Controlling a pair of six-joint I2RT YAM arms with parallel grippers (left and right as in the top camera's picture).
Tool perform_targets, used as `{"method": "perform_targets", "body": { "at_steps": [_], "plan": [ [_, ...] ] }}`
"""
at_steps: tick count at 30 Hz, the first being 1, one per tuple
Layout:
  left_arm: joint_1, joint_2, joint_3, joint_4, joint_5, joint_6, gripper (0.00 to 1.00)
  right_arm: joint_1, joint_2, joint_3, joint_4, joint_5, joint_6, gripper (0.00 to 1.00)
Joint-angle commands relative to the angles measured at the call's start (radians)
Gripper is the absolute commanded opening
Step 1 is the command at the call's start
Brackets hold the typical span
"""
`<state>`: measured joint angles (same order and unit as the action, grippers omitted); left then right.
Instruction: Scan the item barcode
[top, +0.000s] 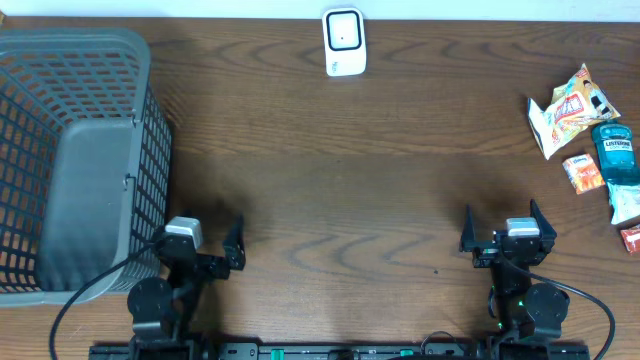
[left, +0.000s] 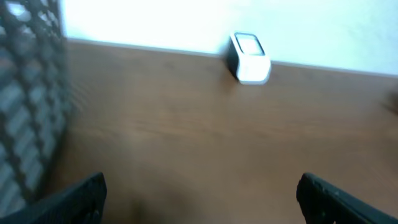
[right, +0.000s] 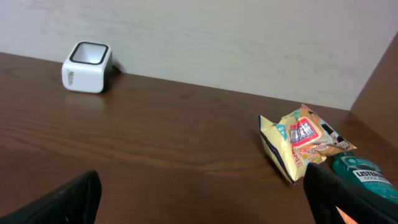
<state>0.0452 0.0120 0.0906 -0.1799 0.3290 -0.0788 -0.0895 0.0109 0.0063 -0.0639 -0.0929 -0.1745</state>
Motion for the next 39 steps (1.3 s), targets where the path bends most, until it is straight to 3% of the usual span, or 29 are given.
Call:
{"method": "perform_targets", "body": {
  "at_steps": [1, 3, 11, 18, 39],
  "plan": [
    [0.004, -0.005, -0.042, 0.102, -0.100, -0.005, 0.98, 0.004, -0.005, -0.001, -0.005, 0.011, -0.013, 0.99],
    [0.004, -0.010, -0.084, 0.200, -0.120, -0.005, 0.98, 0.004, -0.005, -0.001, -0.005, 0.011, -0.013, 0.99],
    [-0.068, -0.010, -0.087, 0.106, -0.311, -0.001, 0.98, 0.004, -0.005, -0.001, -0.005, 0.011, -0.013, 0.99],
    [-0.084, -0.010, -0.087, 0.107, -0.292, 0.060, 0.98, 0.004, -0.005, -0.001, -0.005, 0.011, -0.013, 0.99],
    [-0.083, -0.011, -0.087, 0.113, -0.277, 0.059, 0.98, 0.004, -0.005, -0.001, -0.005, 0.011, -0.013, 0.99]
  ]
}}
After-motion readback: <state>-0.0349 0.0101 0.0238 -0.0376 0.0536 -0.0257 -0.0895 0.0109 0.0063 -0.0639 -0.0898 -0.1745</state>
